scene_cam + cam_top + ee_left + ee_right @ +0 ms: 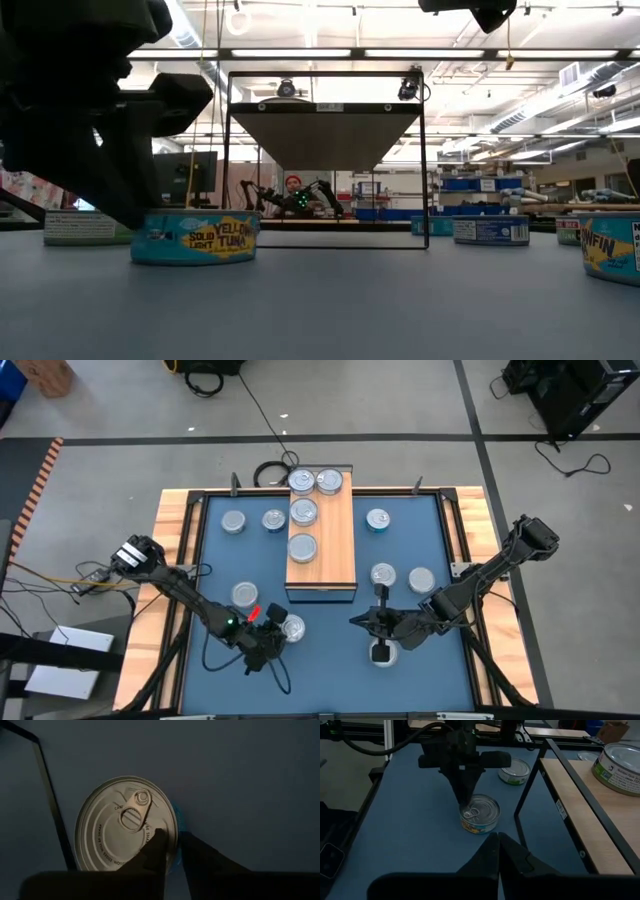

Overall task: Stack canned seafood by type on shelf
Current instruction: Put the yellow-blue tuna can on the shelf

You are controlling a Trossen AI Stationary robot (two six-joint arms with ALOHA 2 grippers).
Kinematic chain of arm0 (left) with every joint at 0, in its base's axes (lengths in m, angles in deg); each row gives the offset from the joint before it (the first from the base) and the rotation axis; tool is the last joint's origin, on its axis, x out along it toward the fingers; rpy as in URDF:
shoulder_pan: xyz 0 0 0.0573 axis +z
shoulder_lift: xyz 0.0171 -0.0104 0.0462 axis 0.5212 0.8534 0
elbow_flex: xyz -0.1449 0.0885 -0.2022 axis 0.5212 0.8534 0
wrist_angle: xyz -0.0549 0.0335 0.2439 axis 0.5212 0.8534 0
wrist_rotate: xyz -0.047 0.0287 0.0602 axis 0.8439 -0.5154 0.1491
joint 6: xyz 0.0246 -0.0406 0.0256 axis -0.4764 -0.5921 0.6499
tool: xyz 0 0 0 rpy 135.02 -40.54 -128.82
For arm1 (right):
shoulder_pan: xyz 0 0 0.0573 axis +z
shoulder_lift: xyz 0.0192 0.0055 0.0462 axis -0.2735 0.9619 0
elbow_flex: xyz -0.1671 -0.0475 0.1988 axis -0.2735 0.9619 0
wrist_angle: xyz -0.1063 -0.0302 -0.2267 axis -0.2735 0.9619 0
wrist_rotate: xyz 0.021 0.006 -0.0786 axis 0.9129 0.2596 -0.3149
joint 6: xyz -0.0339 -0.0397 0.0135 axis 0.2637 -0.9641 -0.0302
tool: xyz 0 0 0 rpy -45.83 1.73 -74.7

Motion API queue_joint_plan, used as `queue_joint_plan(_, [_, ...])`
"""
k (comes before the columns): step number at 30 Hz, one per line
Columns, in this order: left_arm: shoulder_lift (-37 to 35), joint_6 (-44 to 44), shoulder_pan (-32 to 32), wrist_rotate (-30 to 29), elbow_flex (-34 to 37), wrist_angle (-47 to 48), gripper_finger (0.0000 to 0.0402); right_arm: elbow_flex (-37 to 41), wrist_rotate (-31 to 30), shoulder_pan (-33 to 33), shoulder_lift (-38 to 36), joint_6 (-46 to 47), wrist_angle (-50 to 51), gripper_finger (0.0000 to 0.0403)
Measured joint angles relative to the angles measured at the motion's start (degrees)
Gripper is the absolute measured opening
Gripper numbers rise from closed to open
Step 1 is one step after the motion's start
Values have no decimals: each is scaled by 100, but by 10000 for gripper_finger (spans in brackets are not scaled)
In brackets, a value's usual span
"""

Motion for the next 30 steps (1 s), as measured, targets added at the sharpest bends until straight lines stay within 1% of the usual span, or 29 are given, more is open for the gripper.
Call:
queue_joint_plan(4, [40,12,-37,-70,-4,3,18,0,0,0,0,1,-2,11])
queue_joint_plan(6, [-5,-28,-30,-56,-6,7,7,0,0,0,0,1,-7,11])
queue_joint_plan(12, [-294,-247,-27,116,-33,331,2,2,1,0,2,1,-70,11])
queue_joint_plan(18, [-519,-604,100,425,-261,271,1,2,-2,0,35,-99,-185,20])
queue_joint_plan(24, [-570,-734,295,659,-403,202,1,4,-60,0,430,-492,-512,46])
queue_joint_plan(28, [-576,-759,516,878,-411,74,0,4,-82,0,830,-725,-840,75])
queue_joint_plan(30, [-576,-787,632,1007,-411,-28,0,4,-194,-11,1038,-927,-1054,92])
